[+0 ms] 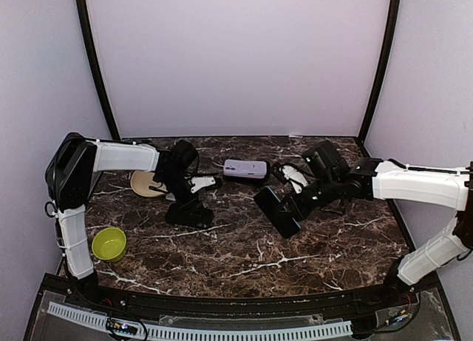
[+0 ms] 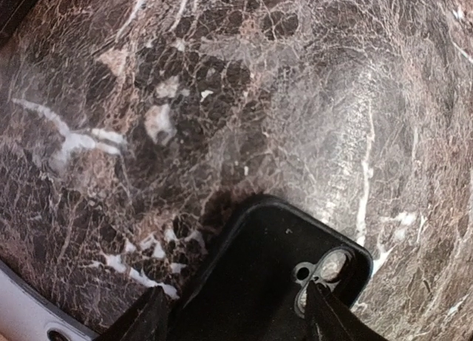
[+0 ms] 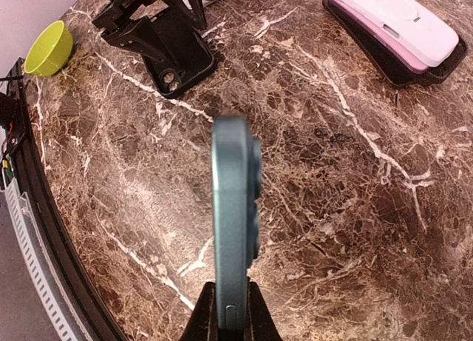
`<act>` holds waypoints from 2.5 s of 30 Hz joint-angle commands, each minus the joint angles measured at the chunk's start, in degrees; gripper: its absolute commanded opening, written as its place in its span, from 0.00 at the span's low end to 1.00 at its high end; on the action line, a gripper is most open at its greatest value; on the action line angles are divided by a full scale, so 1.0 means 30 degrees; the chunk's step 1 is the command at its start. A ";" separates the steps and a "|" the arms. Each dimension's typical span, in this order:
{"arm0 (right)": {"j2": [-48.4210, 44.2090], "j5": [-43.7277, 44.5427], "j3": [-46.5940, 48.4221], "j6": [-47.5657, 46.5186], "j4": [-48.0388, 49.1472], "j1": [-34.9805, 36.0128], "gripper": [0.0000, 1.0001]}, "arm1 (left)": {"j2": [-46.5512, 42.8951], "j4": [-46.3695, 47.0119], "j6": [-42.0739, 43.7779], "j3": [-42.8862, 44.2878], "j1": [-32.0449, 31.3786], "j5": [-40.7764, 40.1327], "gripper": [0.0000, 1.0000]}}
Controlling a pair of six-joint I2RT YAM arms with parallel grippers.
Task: Put the phone into the phone case
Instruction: Move the phone case to the center of the board, then install the phone into the phone case.
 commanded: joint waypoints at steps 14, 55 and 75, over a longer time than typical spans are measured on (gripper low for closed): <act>-0.0585 -0.1448 0.0402 -0.0688 0.0881 -0.0180 0.00 | 0.1081 0.0080 0.1791 -0.0754 -0.0907 -0.1766 0.09; -0.2078 0.1975 0.0697 0.2909 0.0520 -0.0170 0.00 | -0.4195 0.4261 -1.9392 -0.3954 -0.6081 -0.7321 0.29; -0.1838 0.1659 0.0744 0.3580 0.0691 0.0028 0.00 | -0.3577 0.4207 -1.5904 -0.6595 -0.7465 -0.3460 0.19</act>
